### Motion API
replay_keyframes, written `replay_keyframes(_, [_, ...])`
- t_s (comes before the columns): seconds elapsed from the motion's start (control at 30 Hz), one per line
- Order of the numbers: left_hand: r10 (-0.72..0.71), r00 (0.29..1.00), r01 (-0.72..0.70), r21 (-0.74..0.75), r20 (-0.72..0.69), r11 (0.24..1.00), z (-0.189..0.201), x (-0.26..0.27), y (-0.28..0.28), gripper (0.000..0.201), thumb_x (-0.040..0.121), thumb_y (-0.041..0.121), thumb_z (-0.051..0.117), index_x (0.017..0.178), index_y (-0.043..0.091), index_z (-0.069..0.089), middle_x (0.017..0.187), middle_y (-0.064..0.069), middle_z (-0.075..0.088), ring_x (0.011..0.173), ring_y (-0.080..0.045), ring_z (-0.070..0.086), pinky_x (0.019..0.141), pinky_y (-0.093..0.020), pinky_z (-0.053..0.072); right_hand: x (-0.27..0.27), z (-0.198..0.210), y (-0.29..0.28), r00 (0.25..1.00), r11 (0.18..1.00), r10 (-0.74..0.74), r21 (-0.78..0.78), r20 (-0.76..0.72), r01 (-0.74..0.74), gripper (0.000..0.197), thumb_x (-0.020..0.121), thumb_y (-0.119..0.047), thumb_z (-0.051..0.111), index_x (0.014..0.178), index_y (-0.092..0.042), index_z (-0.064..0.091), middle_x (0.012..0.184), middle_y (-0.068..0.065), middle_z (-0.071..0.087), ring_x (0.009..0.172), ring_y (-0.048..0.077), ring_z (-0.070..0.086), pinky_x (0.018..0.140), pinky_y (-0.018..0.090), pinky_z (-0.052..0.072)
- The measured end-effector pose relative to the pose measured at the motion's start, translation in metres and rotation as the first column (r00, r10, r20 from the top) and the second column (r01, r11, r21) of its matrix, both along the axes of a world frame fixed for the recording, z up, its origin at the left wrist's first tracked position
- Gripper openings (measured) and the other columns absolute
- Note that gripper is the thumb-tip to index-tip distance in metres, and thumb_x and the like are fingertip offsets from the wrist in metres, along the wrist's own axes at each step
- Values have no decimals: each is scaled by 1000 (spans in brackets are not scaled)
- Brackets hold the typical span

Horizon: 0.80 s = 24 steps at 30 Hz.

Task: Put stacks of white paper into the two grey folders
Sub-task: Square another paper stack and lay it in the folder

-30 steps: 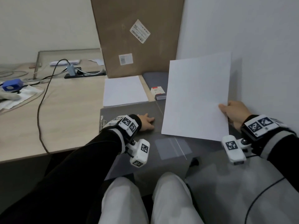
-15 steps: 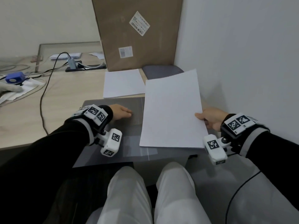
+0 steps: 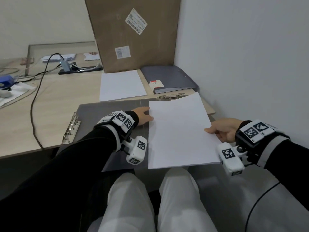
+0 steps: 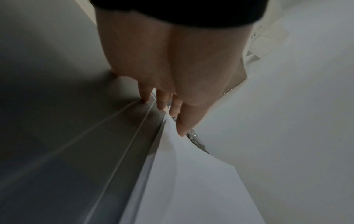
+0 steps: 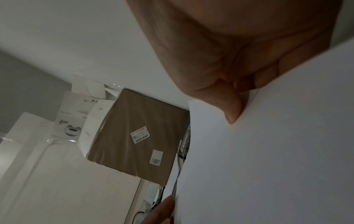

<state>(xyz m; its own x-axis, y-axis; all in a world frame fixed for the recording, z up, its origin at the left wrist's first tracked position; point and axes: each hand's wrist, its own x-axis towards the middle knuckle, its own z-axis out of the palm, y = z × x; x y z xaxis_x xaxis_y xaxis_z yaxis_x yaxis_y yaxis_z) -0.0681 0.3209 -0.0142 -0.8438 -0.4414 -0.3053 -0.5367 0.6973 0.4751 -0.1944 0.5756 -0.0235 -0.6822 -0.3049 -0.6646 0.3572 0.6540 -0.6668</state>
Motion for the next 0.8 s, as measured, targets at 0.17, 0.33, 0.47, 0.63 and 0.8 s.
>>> replay_keyframes(0.17, [-25,998,24,21,49,999,-3,-1,-7,59,91,39,52,144,19,35,148,-2,42,133,-24,42,108,-31,31,-4,-2,2,1000,1000,-17,-16,25,18,12,96,-2,46,92,-3,57,55,7,70,43,17,67,41,28,55])
replay_keyframes(0.33, [-1,998,-2,36,70,999,-9,1,-12,78,86,47,55,151,22,20,156,0,29,141,-21,32,117,-35,25,-7,2,-1,997,999,-42,-24,70,44,15,97,-3,45,88,-1,56,54,11,70,42,21,67,39,31,54])
replay_keyframes(0.47, [-4,997,3,25,74,1000,-11,2,-12,79,86,48,56,151,23,18,156,0,28,142,-21,31,117,-34,24,-13,7,-3,998,999,-46,-17,49,47,16,97,-2,44,86,0,56,53,12,69,42,21,67,38,31,54])
replay_keyframes(0.63, [-24,998,23,15,61,1000,-8,4,-10,71,91,40,54,150,21,20,155,-1,29,141,-21,32,112,-29,25,-19,11,-12,1000,999,9,48,10,-10,14,97,-3,46,89,-4,57,61,8,71,62,20,66,50,28,56])
replay_keyframes(0.8, [-17,998,16,15,63,1000,-9,5,-9,73,91,41,53,151,22,16,156,-2,28,142,-22,30,113,-28,24,-22,14,-24,998,995,54,78,29,-57,13,97,-3,45,91,-2,56,70,10,69,73,23,61,59,34,54])
